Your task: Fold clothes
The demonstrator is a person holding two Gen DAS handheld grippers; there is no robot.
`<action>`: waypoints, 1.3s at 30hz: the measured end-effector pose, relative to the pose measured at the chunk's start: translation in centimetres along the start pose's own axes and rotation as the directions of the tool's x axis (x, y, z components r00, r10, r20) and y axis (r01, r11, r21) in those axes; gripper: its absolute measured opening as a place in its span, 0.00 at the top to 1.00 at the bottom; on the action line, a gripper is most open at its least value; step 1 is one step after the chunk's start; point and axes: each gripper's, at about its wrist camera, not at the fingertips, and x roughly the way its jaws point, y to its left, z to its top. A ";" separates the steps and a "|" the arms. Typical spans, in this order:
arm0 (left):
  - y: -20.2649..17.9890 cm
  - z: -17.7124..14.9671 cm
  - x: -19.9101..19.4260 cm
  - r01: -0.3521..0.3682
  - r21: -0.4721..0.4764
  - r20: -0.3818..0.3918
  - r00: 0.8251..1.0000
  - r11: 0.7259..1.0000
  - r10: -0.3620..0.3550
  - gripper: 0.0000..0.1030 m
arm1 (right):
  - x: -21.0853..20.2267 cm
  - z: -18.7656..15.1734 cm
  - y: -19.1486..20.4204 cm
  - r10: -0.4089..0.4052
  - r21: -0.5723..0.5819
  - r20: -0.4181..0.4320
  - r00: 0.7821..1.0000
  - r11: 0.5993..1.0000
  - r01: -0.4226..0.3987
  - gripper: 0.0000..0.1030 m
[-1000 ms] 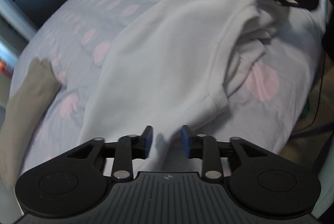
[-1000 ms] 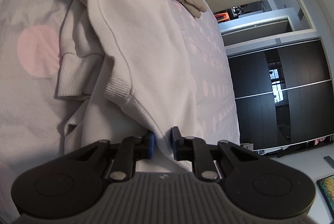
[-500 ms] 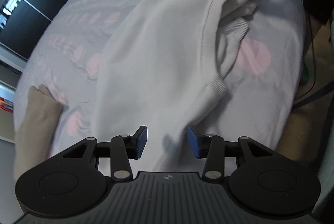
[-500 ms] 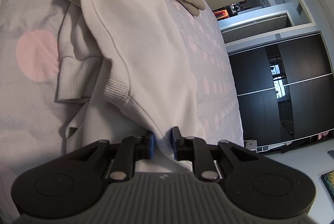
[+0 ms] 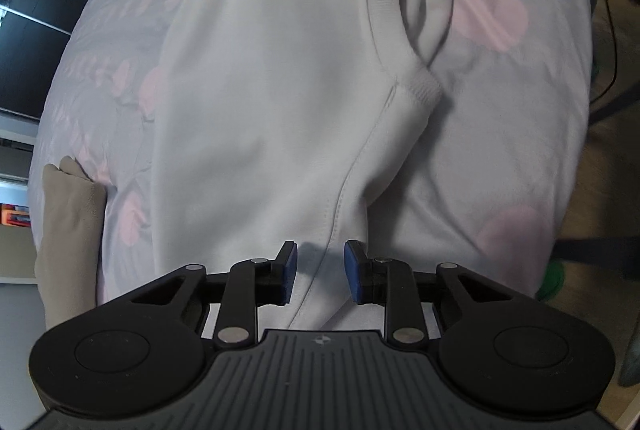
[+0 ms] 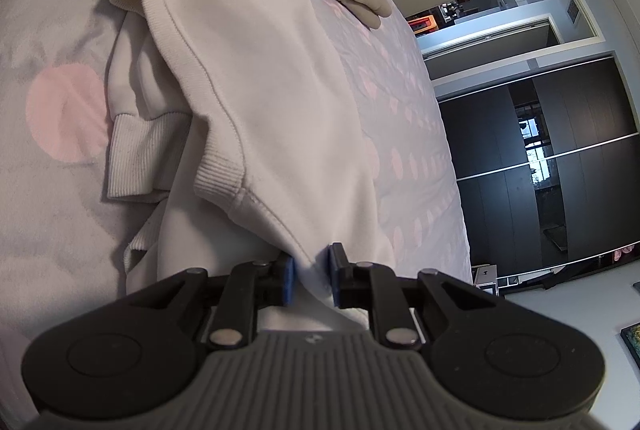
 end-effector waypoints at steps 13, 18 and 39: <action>-0.4 0.2 1.5 -0.036 -0.044 -0.049 0.998 0.998 0.033 0.94 | -0.2 -0.2 -0.1 -0.002 0.002 -0.002 1.000 1.000 0.002 0.81; 1.4 -1.2 -3.0 -0.076 -0.157 0.031 0.996 0.985 0.082 0.95 | -0.4 -0.5 -0.3 0.000 0.018 -0.006 1.000 1.000 0.001 0.81; -3.7 -1.7 -6.7 -0.095 0.162 0.073 0.994 0.982 0.085 0.59 | 0.5 -0.1 -0.5 0.019 0.042 -0.036 0.999 0.999 -0.018 0.80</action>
